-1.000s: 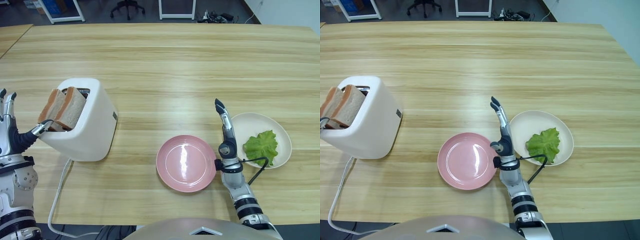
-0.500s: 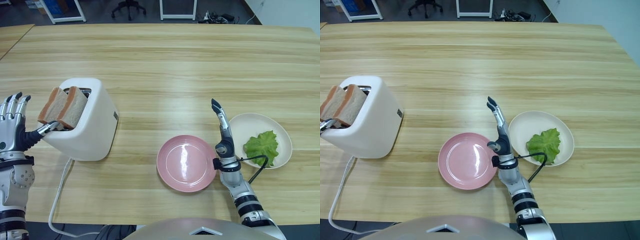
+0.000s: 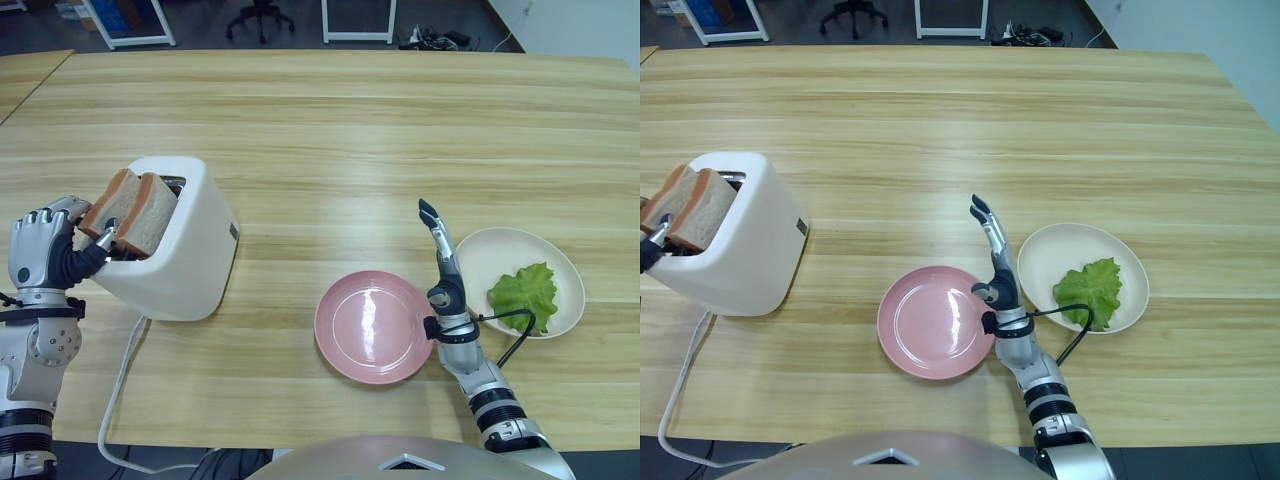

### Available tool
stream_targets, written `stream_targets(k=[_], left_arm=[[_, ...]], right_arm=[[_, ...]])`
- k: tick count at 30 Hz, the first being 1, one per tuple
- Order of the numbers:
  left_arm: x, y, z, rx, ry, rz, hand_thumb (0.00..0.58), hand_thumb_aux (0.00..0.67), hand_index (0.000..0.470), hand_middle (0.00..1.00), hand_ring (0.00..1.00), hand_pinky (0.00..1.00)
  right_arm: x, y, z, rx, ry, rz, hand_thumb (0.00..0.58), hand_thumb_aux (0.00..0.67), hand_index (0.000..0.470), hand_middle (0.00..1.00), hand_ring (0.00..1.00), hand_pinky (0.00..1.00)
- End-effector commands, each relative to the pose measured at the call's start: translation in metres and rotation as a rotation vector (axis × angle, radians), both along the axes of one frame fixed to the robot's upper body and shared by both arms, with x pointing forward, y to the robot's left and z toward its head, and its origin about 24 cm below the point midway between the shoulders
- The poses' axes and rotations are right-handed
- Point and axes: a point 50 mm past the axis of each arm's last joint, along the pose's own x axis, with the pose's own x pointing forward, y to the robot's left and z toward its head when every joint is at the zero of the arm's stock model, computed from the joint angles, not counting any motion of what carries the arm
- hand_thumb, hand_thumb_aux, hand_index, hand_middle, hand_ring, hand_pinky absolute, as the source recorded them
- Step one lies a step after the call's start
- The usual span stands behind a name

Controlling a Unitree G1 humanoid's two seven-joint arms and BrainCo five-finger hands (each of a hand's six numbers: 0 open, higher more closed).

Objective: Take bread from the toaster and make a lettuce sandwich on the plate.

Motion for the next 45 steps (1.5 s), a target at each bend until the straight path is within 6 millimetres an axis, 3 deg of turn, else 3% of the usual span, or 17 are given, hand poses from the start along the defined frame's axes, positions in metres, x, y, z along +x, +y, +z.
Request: stream_targets(k=[1, 7, 12, 16, 20, 25, 30, 36, 39, 42, 45], left_arm=[[-0.001, -0.001, -0.005, -0.033, -0.07, 0.031, 0.58, 0.67, 0.47, 1.0, 1.0, 1.0], [0.007, -0.001, 0.028, -0.226, -0.509, 0.083, 0.58, 0.67, 0.47, 1.0, 1.0, 1.0], [0.013, -0.017, 0.045, -0.427, -0.735, -0.024, 0.58, 0.67, 0.47, 1.0, 1.0, 1.0], [0.013, -0.047, 0.06, -0.629, -0.793, -0.227, 0.58, 0.67, 0.47, 1.0, 1.0, 1.0], [0.001, -0.099, 0.062, -0.845, -0.614, -0.574, 0.58, 0.67, 0.47, 1.0, 1.0, 1.0], [-0.013, -0.179, 0.007, -1.064, -0.035, -0.953, 0.58, 0.67, 0.47, 1.0, 1.0, 1.0], [-0.01, -0.219, -0.042, -1.094, 0.319, -1.045, 0.58, 0.67, 0.47, 1.0, 1.0, 1.0], [0.012, -0.251, -0.093, -0.951, 0.496, -1.014, 0.58, 0.67, 0.47, 1.0, 1.0, 1.0], [0.01, -0.256, -0.113, -0.846, 0.573, -1.0, 0.58, 0.67, 0.47, 1.0, 1.0, 1.0], [0.004, -0.258, -0.124, -0.695, 0.603, -1.022, 0.58, 0.67, 0.47, 1.0, 1.0, 1.0], [0.0, -0.257, -0.127, -0.534, 0.576, -1.044, 0.58, 0.67, 0.47, 1.0, 1.0, 1.0]], right_arm=[[-0.003, -0.001, -0.011, -0.017, 0.057, -0.006, 0.0, 0.0, 0.0, 0.0, 0.0, 0.0], [-0.002, -0.002, -0.012, -0.015, 0.06, -0.02, 0.0, 0.0, 0.0, 0.0, 0.0, 0.0], [0.0, -0.005, -0.011, -0.012, 0.056, -0.037, 0.0, 0.0, 0.0, 0.0, 0.0, 0.0], [0.0, -0.008, -0.011, -0.011, 0.051, -0.048, 0.0, 0.0, 0.0, 0.0, 0.0, 0.0], [0.0, -0.012, -0.007, -0.007, 0.031, -0.063, 0.0, 0.0, 0.0, 0.0, 0.0, 0.0], [-0.001, -0.031, 0.01, 0.008, -0.057, -0.136, 0.0, 0.0, 0.0, 0.0, 0.0, 0.0], [-0.009, -0.069, 0.031, -0.042, -0.145, -0.291, 0.0, 0.0, 0.0, 0.0, 0.0, 0.0], [-0.024, -0.121, 0.031, -0.184, -0.114, -0.515, 0.0, 0.0, 0.0, 0.0, 0.0, 0.0], [-0.035, -0.145, 0.023, -0.33, -0.062, -0.62, 0.0, 0.0, 0.0, 0.0, 0.0, 0.0], [-0.044, -0.181, 0.017, -0.562, -0.01, -0.804, 0.0, 0.0, 0.0, 0.0, 0.0, 0.0], [-0.049, -0.215, 0.009, -0.934, 0.061, -0.996, 0.0, 0.0, 0.0, 0.0, 0.0, 0.0]])
